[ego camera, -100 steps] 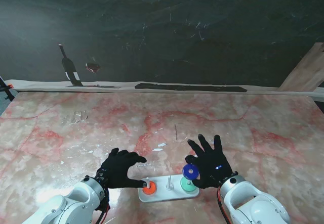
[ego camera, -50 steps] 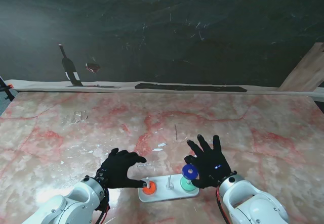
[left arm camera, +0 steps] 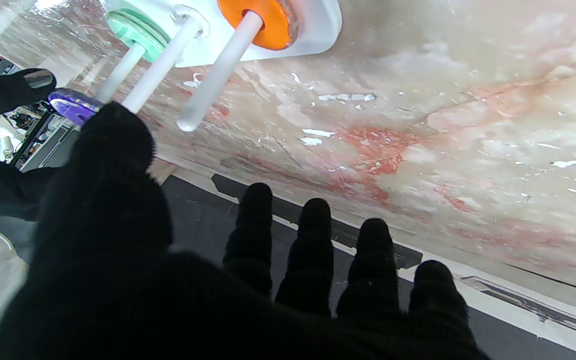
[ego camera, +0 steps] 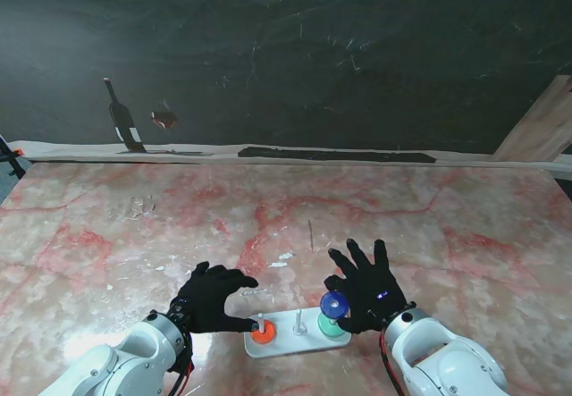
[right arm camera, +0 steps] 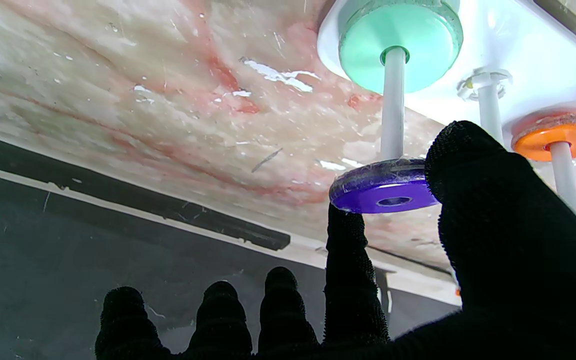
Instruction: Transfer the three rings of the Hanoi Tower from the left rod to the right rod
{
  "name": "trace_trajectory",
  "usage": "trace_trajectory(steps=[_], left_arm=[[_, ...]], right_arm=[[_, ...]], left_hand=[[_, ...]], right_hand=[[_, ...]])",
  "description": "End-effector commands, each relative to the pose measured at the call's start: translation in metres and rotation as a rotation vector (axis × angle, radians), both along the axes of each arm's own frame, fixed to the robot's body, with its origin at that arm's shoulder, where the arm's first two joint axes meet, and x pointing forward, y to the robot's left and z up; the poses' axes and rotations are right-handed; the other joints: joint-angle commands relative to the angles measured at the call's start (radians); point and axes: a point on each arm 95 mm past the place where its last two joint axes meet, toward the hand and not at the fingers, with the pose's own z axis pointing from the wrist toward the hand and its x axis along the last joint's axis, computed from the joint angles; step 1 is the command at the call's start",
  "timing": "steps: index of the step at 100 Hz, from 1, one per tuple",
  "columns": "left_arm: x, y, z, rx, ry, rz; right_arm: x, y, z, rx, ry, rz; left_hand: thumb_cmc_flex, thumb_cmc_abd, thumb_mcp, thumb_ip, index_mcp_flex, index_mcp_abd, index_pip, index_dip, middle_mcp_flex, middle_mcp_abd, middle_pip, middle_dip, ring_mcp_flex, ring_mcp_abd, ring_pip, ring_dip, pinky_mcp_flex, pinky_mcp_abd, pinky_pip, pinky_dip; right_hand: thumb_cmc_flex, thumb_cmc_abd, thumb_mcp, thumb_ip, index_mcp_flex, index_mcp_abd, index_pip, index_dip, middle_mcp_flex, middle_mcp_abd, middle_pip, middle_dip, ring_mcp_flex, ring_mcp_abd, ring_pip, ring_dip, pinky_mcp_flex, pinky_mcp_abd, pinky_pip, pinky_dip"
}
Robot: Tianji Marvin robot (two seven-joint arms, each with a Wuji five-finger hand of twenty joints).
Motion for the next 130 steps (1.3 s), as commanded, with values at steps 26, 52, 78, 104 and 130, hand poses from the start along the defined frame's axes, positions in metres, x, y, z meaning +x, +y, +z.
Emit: trace_trajectory(steps=[26, 52, 78, 104, 130], left_arm=[[-0.001, -0.001, -0.002, 0.004, 0.009, -0.007], [-0.001, -0.001, -0.002, 0.006, 0.009, -0.008], [-0.001, -0.001, -0.002, 0.007, 0.01, -0.009], [-0.002, -0.002, -0.005, 0.017, 0.028, -0.012], [-0.008, 0.0, -0.01, 0.02, 0.048, -0.008]], right_arm=[[-0.003, -0.002, -0.012, -0.013, 0.034, -0.005], [-0.003, -0.002, -0.015, -0.012, 0.049, -0.013], [-0.005, -0.003, -0.014, 0.001, 0.06, -0.02], [-0.012, -0.007, -0.001, 0.101, 0.036, -0.069], [-0.012, -0.013, 0.014, 0.262, 0.017, -0.175]], left_hand=[[0.018, -0.018, 0.011, -0.021, -0.016, -0.001, 0.006, -0.002, -0.032, -0.001, -0.016, -0.003, -0.037, 0.004, -0.013, -0.004, 0.0, -0.006, -0.007, -0.004], [0.018, -0.019, 0.011, -0.021, -0.017, 0.0, 0.005, -0.002, -0.034, -0.001, -0.017, -0.004, -0.038, 0.004, -0.014, -0.004, -0.001, -0.005, -0.007, -0.004], [0.017, -0.023, 0.011, -0.021, -0.033, 0.002, -0.002, -0.005, -0.035, -0.002, -0.017, -0.004, -0.038, 0.005, -0.014, -0.005, 0.0, -0.005, -0.008, -0.005], [0.013, -0.033, 0.011, -0.02, -0.087, 0.027, -0.035, -0.016, -0.044, 0.0, -0.017, -0.003, -0.043, 0.004, -0.015, -0.005, 0.0, -0.006, -0.009, -0.006], [-0.001, -0.039, 0.006, -0.022, -0.157, 0.05, -0.066, -0.023, -0.048, -0.017, 0.02, 0.027, -0.044, 0.001, -0.012, -0.001, 0.001, -0.008, -0.009, -0.007]], right_hand=[[0.03, 0.008, 0.037, 0.025, -0.038, -0.029, 0.0, 0.032, -0.019, 0.005, -0.025, -0.006, -0.034, -0.002, 0.0, 0.012, -0.014, 0.024, 0.009, 0.028], [-0.002, -0.001, 0.044, 0.022, -0.086, -0.005, -0.097, -0.038, -0.023, 0.02, -0.039, -0.007, -0.035, 0.0, -0.002, 0.006, -0.016, 0.025, 0.015, 0.027], [-0.095, -0.062, 0.103, 0.01, -0.147, 0.069, -0.263, -0.25, -0.026, 0.034, -0.056, -0.003, -0.036, 0.009, -0.001, 0.004, -0.023, 0.036, 0.03, 0.025], [-0.127, -0.01, 0.095, 0.002, -0.153, 0.051, -0.237, -0.291, -0.012, 0.026, 0.01, 0.023, -0.012, 0.005, 0.006, 0.034, -0.034, 0.029, 0.077, 0.058], [-0.102, 0.017, 0.069, 0.005, -0.103, -0.001, -0.163, -0.336, 0.074, -0.005, 0.168, 0.06, 0.095, 0.005, 0.019, 0.063, -0.068, 0.011, 0.365, -0.058]])
